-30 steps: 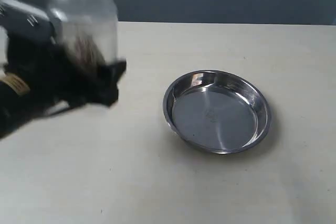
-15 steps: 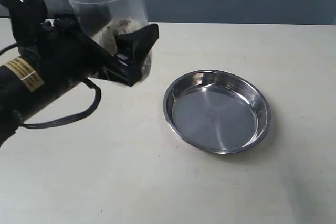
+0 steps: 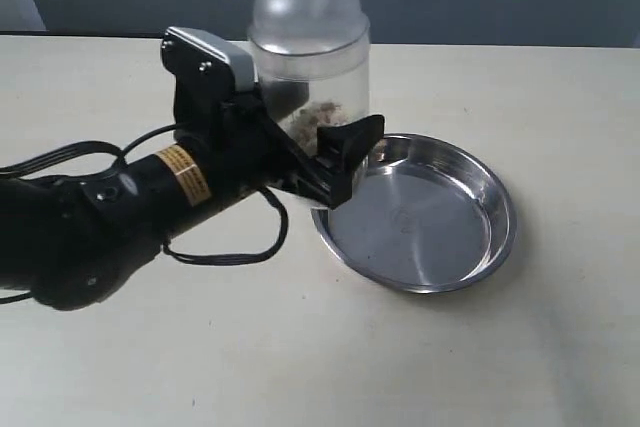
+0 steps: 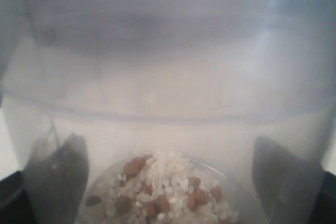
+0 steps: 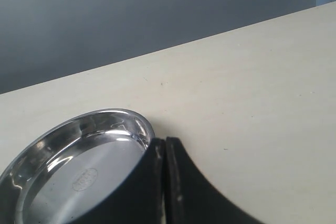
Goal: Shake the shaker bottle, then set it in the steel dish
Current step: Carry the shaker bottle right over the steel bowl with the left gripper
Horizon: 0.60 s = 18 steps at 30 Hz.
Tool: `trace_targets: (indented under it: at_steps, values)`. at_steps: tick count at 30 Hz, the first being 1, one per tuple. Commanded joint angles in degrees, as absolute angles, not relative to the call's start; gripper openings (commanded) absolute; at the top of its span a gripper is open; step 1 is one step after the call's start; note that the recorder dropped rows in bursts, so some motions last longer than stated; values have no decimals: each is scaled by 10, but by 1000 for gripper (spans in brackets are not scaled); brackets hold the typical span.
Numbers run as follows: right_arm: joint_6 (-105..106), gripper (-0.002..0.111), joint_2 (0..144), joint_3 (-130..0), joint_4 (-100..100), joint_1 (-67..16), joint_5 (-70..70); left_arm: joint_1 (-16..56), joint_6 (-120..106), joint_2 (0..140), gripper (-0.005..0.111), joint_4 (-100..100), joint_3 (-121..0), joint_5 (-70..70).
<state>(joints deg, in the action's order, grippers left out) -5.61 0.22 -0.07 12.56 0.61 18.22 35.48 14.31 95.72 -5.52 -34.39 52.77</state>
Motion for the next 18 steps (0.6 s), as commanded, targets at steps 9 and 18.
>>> trace_targets:
  at_steps: [9, 18]
  values:
    - [-53, -1, 0, 0, 123, 5, 176, 356, 148, 1129, 0, -163, -480, 597]
    - [-53, -1, 0, 0, 123, 5, 176, 356, 145, 1184, 0, -159, -530, 587]
